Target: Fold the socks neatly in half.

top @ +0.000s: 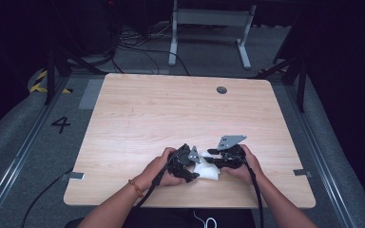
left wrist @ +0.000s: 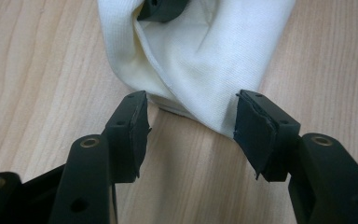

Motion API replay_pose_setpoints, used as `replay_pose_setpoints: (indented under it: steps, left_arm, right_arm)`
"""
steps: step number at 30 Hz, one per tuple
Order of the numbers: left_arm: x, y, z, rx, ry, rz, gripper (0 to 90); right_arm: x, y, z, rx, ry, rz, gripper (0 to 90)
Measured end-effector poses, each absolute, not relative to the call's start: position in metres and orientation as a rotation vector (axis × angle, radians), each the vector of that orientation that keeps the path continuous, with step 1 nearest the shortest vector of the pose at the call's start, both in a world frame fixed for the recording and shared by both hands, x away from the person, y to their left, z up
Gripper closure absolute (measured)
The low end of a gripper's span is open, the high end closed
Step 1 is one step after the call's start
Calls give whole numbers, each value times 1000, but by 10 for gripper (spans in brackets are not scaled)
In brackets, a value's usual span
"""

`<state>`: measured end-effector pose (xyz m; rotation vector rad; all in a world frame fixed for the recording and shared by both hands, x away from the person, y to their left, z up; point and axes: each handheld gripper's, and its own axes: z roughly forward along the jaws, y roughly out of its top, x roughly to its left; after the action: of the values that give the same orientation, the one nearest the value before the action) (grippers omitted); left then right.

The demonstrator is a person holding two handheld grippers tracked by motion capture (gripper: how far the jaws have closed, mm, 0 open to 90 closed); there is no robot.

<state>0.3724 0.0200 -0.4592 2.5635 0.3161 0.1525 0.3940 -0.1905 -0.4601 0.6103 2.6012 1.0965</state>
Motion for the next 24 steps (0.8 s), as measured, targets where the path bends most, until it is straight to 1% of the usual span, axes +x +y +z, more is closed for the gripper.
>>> replay_pose_setpoints:
  steps: [1,2,4,5,8,9,11,13,16,20,24]
  left_arm:
    - [372,20,-459,2561,321,159,447]
    - [372,20,-459,2568,318,164,418]
    - [372,20,-459,2582,321,196,382]
    - [372,20,-459,2576,322,201,382]
    - [371,23,-453,2518,312,236,350]
    - [370,25,-451,2493,318,241,352]
    - [370,25,-448,2482,315,267,353]
    - [370,25,-447,2472,316,280,358]
    - [369,24,-447,2472,289,268,390]
    - [364,19,-450,2482,223,215,409]
    - [365,12,-454,2506,239,236,422]
  right_arm:
    - [393,-191,-459,618,2578,1084,506]
    - [391,-192,-457,595,2557,1079,508]
    - [385,-197,-451,518,2554,1102,540]
    - [385,-197,-451,518,2554,1102,540]
    - [382,-204,-448,495,2549,1154,573]
    - [382,-205,-447,494,2559,1146,597]
    - [381,-207,-447,482,2551,1142,678]
    - [381,-208,-447,474,2546,1140,721]
    - [383,-207,-450,493,2554,1122,812]
    - [392,-207,-456,556,2586,1115,840]
    - [398,-204,-462,602,2636,1082,846]
